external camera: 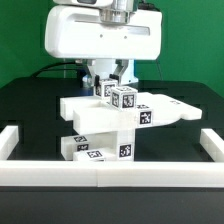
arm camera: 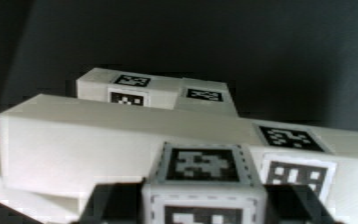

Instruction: Assemble chair

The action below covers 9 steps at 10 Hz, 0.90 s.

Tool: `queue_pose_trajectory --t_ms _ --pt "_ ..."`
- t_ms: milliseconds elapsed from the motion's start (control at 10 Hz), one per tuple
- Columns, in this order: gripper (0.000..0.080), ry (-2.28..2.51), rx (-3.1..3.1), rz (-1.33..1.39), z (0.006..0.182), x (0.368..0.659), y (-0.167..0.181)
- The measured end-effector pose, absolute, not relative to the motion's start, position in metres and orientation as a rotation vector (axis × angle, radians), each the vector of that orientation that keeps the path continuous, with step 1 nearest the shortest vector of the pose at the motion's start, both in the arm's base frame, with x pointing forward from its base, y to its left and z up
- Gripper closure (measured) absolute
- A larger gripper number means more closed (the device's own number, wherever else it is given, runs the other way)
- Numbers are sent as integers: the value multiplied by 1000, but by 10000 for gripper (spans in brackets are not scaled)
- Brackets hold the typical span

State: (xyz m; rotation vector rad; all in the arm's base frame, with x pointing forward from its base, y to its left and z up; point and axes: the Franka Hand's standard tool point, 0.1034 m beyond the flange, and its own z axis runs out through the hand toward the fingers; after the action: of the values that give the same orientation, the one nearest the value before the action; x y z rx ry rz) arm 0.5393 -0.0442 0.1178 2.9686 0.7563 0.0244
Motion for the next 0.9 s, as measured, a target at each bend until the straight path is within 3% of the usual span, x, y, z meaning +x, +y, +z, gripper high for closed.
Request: queue_pose_trajectory --t_ms 200,900 --pt "518 719 2978 26 118 539 -44" --pt "517 -331 3059 62 118 540 -40"
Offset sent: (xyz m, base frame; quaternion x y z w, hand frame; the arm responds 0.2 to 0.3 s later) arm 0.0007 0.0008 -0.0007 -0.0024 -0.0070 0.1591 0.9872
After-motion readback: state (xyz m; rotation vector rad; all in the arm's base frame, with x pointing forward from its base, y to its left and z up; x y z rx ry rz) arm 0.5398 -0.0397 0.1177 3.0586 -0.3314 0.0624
